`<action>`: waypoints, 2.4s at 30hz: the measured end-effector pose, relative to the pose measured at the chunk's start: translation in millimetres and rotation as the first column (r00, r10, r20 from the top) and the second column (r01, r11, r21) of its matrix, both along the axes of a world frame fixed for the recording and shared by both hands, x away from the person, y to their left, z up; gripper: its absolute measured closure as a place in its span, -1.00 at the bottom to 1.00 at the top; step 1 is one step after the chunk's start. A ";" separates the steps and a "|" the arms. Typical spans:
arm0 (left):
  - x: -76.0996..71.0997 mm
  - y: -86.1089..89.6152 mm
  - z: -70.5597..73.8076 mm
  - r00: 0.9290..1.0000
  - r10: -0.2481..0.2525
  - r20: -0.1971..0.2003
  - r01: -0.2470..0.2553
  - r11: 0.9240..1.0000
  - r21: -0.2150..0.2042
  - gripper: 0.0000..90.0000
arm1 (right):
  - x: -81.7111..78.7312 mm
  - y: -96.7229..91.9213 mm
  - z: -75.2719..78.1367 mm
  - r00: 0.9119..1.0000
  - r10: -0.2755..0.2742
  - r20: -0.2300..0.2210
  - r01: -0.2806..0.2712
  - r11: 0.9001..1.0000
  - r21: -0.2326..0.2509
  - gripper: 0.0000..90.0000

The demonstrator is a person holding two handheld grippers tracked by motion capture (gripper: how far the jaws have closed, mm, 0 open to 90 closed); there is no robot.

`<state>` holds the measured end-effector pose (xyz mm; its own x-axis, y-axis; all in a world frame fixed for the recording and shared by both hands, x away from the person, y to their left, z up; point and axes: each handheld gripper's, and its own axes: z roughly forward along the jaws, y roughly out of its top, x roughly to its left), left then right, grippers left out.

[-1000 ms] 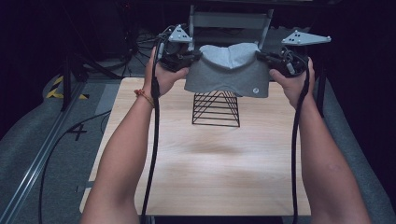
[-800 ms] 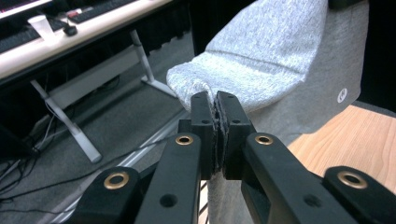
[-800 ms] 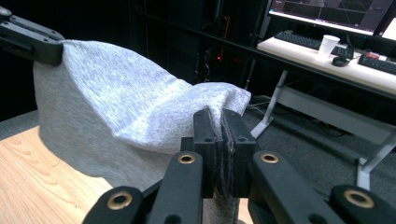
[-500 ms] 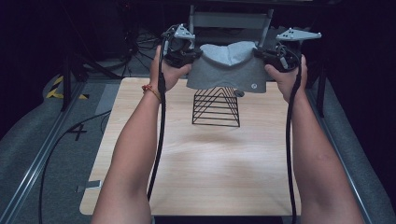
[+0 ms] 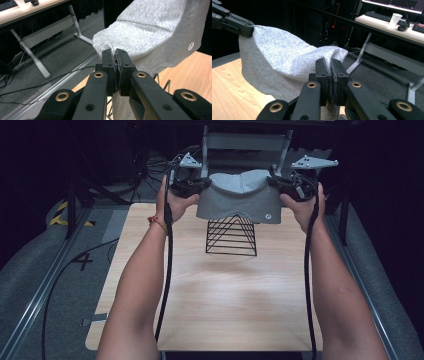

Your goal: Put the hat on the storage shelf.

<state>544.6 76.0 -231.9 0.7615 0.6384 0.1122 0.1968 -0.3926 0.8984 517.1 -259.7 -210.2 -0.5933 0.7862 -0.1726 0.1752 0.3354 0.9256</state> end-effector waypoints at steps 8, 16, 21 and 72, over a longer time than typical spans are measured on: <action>-13.0 8.2 -4.6 1.000 -0.025 0.004 0.025 1.000 -0.019 0.92 | -14.0 4.7 -3.6 0.999 0.036 0.007 -0.036 0.999 -0.018 0.90; -17.7 14.3 -15.0 1.000 -0.026 -0.004 0.026 1.000 -0.013 0.92 | -17.5 4.2 -10.8 0.999 0.049 0.007 -0.048 0.998 -0.033 0.90; -12.5 11.2 -36.1 0.999 -0.023 -0.035 0.023 1.000 0.002 0.92 | -14.3 3.9 -22.1 0.999 0.054 -0.009 -0.054 0.997 -0.045 0.90; 4.9 -29.4 -155.2 0.987 0.007 -0.163 0.016 0.990 0.141 0.89 | 6.3 -5.8 -154.8 0.970 0.039 -0.239 -0.058 0.996 -0.070 0.86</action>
<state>549.5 46.6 -387.1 0.7799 0.6213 0.0760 0.3333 -0.5150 0.7897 523.4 -265.4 -365.0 -0.6617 0.7454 -0.0804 0.3684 0.4166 0.8311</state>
